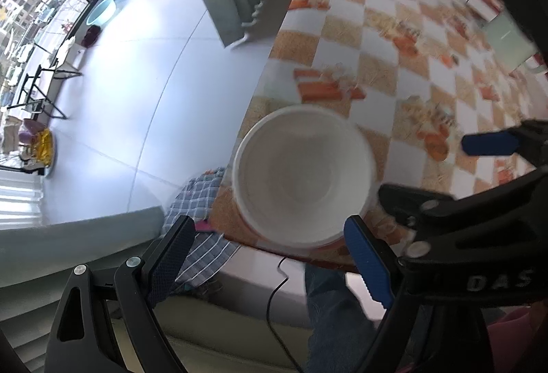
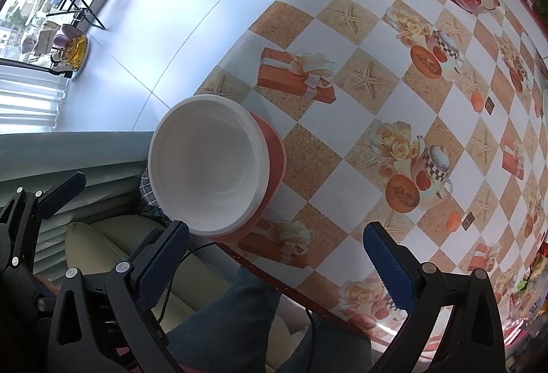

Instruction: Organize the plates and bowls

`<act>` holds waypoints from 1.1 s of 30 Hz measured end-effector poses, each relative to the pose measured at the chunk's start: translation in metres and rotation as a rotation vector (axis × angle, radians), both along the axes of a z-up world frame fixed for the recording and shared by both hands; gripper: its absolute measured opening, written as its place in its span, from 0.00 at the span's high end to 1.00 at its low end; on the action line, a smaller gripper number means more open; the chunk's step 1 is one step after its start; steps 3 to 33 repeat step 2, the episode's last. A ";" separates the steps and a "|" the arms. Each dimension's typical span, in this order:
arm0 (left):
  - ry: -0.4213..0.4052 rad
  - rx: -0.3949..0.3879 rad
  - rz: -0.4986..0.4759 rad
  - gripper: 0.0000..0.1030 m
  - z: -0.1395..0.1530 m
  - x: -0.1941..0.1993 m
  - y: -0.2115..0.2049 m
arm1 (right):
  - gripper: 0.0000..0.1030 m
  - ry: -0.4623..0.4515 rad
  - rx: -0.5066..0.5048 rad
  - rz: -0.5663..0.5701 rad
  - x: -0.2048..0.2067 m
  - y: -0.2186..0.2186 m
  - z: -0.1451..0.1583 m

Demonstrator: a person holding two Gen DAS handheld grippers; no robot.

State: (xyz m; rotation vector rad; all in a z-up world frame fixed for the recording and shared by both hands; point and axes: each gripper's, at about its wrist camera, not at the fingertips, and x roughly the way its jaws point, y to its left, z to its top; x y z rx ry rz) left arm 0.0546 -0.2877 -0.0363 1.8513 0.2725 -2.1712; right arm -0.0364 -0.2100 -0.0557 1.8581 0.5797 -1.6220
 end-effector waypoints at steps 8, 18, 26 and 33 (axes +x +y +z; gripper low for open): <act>0.022 0.000 -0.003 0.12 0.004 -0.002 0.001 | 0.01 -0.008 -0.012 -0.010 -0.002 0.002 0.000; 0.022 0.000 -0.003 0.12 0.004 -0.002 0.001 | 0.01 -0.008 -0.012 -0.010 -0.002 0.002 0.000; 0.022 0.000 -0.003 0.12 0.004 -0.002 0.001 | 0.01 -0.008 -0.012 -0.010 -0.002 0.002 0.000; 0.022 0.000 -0.003 0.12 0.004 -0.002 0.001 | 0.01 -0.008 -0.012 -0.010 -0.002 0.002 0.000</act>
